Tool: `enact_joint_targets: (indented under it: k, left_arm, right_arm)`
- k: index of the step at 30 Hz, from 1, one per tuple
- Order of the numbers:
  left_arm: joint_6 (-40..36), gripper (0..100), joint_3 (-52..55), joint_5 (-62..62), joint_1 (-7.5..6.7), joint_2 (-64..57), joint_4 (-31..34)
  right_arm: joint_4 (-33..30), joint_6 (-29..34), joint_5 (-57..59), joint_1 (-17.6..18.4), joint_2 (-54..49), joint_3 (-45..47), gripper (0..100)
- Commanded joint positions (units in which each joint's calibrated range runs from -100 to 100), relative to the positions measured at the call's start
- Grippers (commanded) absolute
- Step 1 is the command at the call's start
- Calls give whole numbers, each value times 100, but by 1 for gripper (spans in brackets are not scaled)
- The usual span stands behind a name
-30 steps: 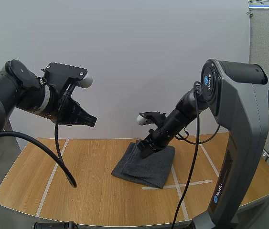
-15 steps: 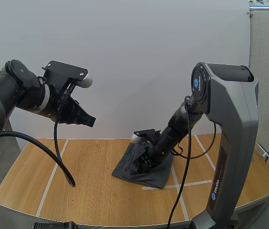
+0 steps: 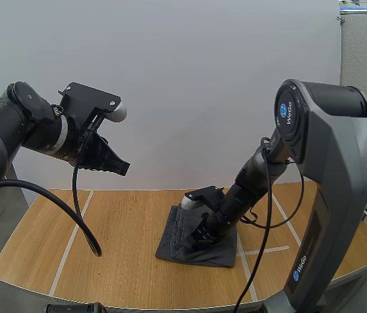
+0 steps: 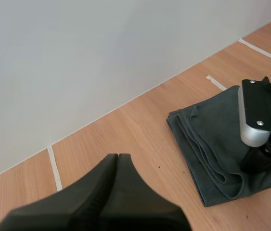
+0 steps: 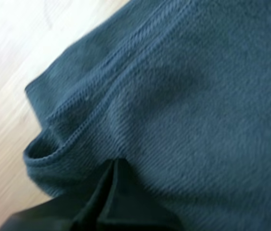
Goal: Fold the towel
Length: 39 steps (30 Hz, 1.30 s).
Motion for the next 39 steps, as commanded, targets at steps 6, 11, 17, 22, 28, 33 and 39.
enact_joint_targets:
  k: [6, 11, 17, 22, 28, 33, 39]
  left_arm:
    - [21, 0, 2, 108, 11, 15, -6]
    - [720, 0, 2, 634, 11, 241, -418]
    - [1189, 0, 2, 1285, 11, 1052, -525]
    - [1430, 0, 2, 1507, 11, 2110, -743]
    - [2026, 6, 2, 1948, 11, 3378, -1290]
    - [2252, 69, 2, 1948, 11, 4059, -1445]
    - [2260, 94, 2, 1948, -117, 4612, -1445]
  right_arm:
    - [-109, -36, 76, -2, -795, 232, 0]
    - [184, 166, -137, -2, -1614, 50, 0]
    - [-378, 904, -81, -106, -2405, -168, 0]
    - [-419, 904, 659, -569, -3132, -168, 13]
    - [-458, 904, 1873, -1118, -3857, -168, 74]
    - [-458, 904, 2611, -1296, -4386, -168, 86]
    - [-458, 1037, 2845, -1295, -4784, -168, 86]
